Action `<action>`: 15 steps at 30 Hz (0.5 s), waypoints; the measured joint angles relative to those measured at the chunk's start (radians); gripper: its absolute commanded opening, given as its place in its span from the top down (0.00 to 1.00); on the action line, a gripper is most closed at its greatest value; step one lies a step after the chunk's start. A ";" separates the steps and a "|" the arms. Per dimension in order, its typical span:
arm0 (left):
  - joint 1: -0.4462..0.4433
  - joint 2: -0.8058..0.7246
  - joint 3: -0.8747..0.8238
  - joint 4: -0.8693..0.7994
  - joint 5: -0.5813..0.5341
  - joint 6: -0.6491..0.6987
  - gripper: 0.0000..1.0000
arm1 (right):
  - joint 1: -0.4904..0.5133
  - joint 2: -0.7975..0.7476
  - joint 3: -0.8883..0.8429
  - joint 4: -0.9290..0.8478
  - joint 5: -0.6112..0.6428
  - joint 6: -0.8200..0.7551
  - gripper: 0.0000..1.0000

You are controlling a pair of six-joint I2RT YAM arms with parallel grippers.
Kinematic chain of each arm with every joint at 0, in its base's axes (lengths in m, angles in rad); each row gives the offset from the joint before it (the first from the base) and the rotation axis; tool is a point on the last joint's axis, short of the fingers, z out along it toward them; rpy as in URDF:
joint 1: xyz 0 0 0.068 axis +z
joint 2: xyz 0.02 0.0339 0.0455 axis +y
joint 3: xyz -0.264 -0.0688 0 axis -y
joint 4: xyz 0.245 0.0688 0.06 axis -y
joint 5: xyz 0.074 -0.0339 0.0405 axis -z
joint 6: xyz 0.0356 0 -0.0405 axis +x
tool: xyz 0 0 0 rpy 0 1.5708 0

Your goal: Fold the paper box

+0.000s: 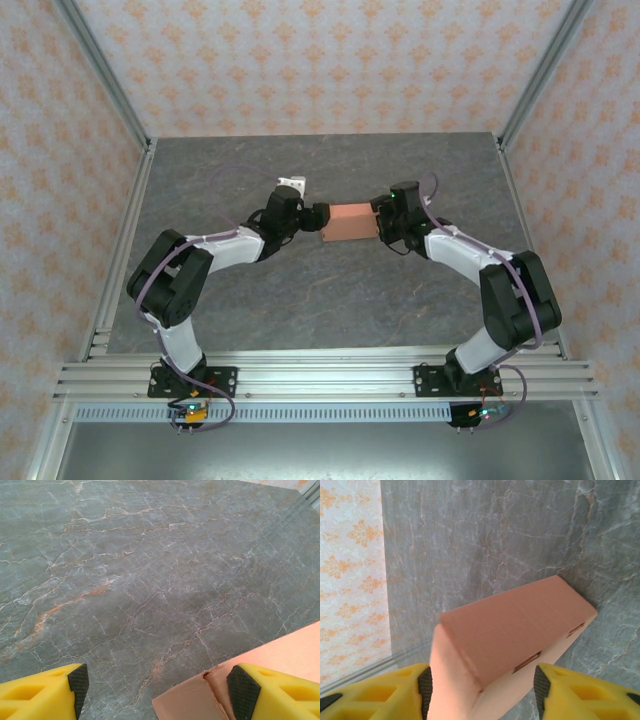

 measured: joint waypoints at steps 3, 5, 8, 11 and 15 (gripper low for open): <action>0.000 0.000 -0.004 0.008 -0.004 -0.002 0.24 | 0.000 -0.023 0.031 -0.016 -0.001 -0.004 0.37; 0.000 0.000 -0.007 0.014 -0.005 -0.002 0.24 | 0.000 -0.039 0.034 -0.016 0.000 -0.011 0.37; 0.000 -0.001 -0.007 0.014 -0.005 -0.002 0.24 | 0.000 -0.041 0.021 -0.006 0.010 -0.014 0.37; 0.000 -0.004 -0.010 0.014 -0.007 -0.002 0.24 | -0.005 -0.029 -0.040 0.019 0.018 -0.013 0.38; 0.000 -0.008 -0.017 0.017 -0.007 -0.002 0.24 | -0.020 0.008 -0.081 0.088 0.003 -0.008 0.37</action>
